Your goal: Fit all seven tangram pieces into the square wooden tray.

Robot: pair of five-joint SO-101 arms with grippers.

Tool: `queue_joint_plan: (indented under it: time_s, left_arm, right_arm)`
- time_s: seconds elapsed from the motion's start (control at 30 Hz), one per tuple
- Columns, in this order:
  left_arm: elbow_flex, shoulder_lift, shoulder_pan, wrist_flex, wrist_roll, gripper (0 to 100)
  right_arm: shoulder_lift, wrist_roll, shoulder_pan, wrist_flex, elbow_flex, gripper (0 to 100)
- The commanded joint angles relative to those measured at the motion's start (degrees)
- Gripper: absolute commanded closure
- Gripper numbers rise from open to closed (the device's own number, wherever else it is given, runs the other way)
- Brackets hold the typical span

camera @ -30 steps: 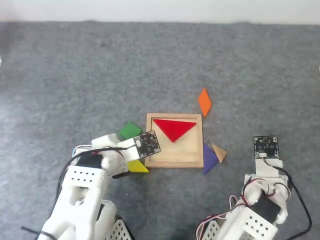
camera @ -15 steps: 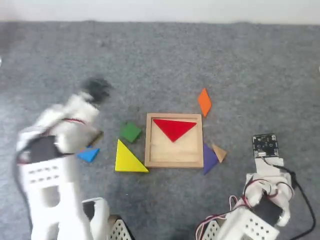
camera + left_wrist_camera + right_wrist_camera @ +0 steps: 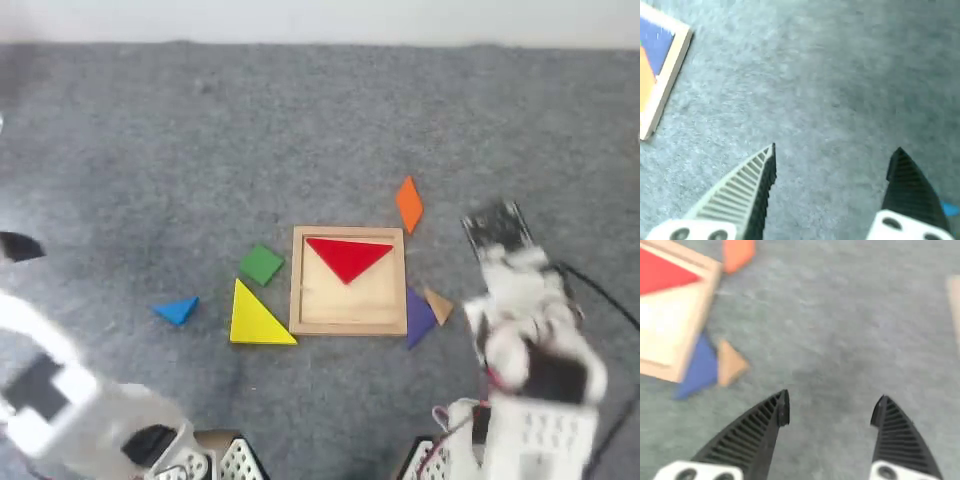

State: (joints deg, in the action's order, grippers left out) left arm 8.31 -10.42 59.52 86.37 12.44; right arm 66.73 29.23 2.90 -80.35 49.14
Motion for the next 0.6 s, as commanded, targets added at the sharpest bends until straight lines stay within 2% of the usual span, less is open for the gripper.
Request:
queue_joint_plan:
  time_s: [0.0, 0.2, 0.27, 0.33, 0.43, 0.57]
  left_arm:
    - [11.82, -10.29, 5.71, -2.29, -3.43, 64]
    - [26.07, -23.74, 12.4, -6.42, -3.08, 64]
    - [29.93, -27.34, 13.63, -7.03, -2.73, 64]
    - [33.45, -30.68, 14.33, -8.0, -1.23, 64]
    - [38.29, -35.52, 14.68, -8.0, 0.18, 64]
    - [45.23, -41.58, 14.77, -7.91, 0.26, 64]
  right_arm:
    - [-17.27, -8.62, -18.59, 1.54, -12.75, 71.9]
    - [-42.33, -11.69, -43.38, 3.12, -26.81, 85.0]
    - [-49.89, -10.9, -48.84, 3.21, -31.21, 85.9]
    - [-57.1, -8.09, -54.29, 3.65, -34.81, 82.7]
    - [-66.42, -7.03, -59.3, 4.26, -40.44, 76.0]
    - [-76.0, -10.02, -60.97, 5.93, -47.56, 71.6]
